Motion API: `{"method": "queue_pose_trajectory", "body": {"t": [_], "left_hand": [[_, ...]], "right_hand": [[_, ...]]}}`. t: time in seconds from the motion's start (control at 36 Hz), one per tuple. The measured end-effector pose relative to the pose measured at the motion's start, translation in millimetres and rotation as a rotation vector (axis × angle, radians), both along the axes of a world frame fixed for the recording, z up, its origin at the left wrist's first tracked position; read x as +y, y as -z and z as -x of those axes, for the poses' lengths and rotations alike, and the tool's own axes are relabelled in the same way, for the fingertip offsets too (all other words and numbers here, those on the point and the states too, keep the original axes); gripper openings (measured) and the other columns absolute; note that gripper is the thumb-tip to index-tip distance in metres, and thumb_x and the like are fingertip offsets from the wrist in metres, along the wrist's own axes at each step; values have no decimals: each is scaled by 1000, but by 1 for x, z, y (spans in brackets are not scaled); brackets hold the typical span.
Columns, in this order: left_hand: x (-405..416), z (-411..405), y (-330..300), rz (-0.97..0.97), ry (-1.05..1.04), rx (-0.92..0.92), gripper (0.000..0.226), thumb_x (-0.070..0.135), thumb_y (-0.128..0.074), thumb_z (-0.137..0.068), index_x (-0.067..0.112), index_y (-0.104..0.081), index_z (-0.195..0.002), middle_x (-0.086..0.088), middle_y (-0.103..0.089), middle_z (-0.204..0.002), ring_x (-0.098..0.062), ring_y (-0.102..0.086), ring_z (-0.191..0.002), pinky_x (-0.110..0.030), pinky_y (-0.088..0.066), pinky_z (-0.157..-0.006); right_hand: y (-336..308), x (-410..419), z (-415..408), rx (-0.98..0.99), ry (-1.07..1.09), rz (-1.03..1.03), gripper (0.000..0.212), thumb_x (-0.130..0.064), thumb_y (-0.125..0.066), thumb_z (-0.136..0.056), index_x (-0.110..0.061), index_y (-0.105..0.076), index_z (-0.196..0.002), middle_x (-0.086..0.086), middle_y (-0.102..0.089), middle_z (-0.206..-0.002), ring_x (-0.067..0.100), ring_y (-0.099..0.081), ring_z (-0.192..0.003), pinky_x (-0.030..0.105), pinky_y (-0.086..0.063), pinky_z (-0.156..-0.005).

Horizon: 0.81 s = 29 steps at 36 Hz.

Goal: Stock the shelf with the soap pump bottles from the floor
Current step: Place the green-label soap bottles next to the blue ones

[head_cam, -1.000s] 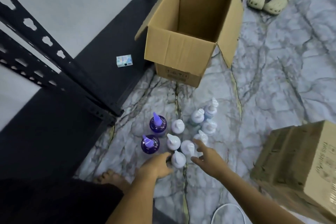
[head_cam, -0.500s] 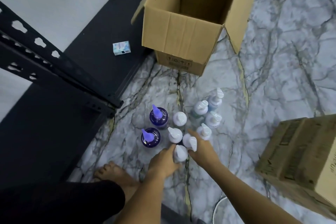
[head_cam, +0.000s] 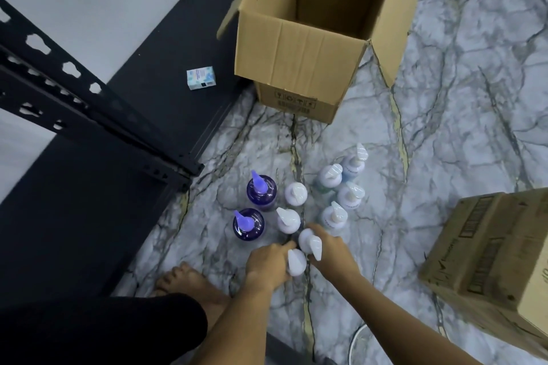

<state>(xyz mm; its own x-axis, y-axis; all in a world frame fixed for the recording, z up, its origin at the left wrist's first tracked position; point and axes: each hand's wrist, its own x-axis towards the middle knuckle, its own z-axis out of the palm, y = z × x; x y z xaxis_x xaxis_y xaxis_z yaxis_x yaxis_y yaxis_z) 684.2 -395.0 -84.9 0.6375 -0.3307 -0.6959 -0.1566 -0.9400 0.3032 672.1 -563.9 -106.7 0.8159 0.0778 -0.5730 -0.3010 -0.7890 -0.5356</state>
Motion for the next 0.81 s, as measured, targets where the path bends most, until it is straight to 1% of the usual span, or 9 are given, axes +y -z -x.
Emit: {"method": "queue_pose_trajectory", "body": {"t": [0.08,0.17,0.22,0.28,0.33,0.53,0.64,0.72,0.81], "left_hand": [[-1,-3,-1,-13,43,-22,43,31,-60,-89,30,-47,-129,-7,-65,-121,-35,-61,-108,-39,-48,-84],[-1,-5,-2,-2,48,-33,44,30,-60,-88,30,-48,-131,-6,-65,-121,-34,-62,-108,-38,-49,-84],[0,-5,-3,17,43,-39,43,29,-59,-87,30,-50,-129,-5,-65,-120,-33,-63,-107,-36,-48,-83],[2,-4,-4,25,42,-43,44,29,-61,-85,29,-52,-128,-3,-66,-119,-32,-63,-106,-33,-46,-80],[5,-4,-6,32,32,-29,49,31,-65,-80,29,-52,-127,-3,-67,-116,-31,-64,-104,-32,-44,-78],[11,-6,-23,82,-56,63,40,32,-72,-76,20,-57,-110,-5,-67,-107,-28,-64,-96,-28,-42,-71],[17,-11,-36,159,-130,103,37,38,-69,-73,20,-59,-103,-3,-69,-100,-27,-65,-92,-34,-55,-79],[21,-13,-48,228,-195,135,49,46,-62,-65,19,-58,-106,-1,-69,-99,-25,-66,-93,-39,-56,-84],[26,-15,-60,285,-253,146,48,48,-60,-62,28,-55,-105,4,-67,-98,-20,-65,-95,-39,-55,-88]], "right_hand": [[-3,0,-6,8,-14,-31,15,-36,-49,-97,-24,-56,-103,-8,-55,-92,15,-55,-84,28,-41,-75],[2,0,-10,10,-1,-94,19,-44,-42,-92,-27,-50,-88,-3,-57,-90,22,-60,-91,39,-48,-88],[6,0,-9,34,-6,-52,11,-35,-47,-92,-28,-54,-97,0,-59,-94,19,-58,-89,36,-49,-88],[3,-1,-8,43,5,-19,39,-22,-60,-89,-43,-52,-121,-1,-65,-99,21,-62,-88,30,-51,-80],[3,-1,-7,47,0,0,57,-16,-65,-86,-44,-48,-133,0,-67,-106,23,-65,-93,29,-51,-77],[1,-3,-5,24,1,-23,60,-18,-68,-83,-38,-47,-136,-2,-68,-109,21,-66,-96,34,-55,-83],[-8,-5,1,-46,-33,13,24,-26,-56,-96,-24,-58,-120,-4,-65,-96,16,-61,-84,34,-49,-77],[-16,-15,11,-37,-78,49,34,-31,-55,-93,-29,-52,-127,-3,-66,-102,17,-59,-85,32,-43,-70],[-29,-25,21,-79,-39,-9,49,-31,-65,-83,-32,-50,-130,-5,-60,-108,22,-61,-97,40,-51,-76]]}}
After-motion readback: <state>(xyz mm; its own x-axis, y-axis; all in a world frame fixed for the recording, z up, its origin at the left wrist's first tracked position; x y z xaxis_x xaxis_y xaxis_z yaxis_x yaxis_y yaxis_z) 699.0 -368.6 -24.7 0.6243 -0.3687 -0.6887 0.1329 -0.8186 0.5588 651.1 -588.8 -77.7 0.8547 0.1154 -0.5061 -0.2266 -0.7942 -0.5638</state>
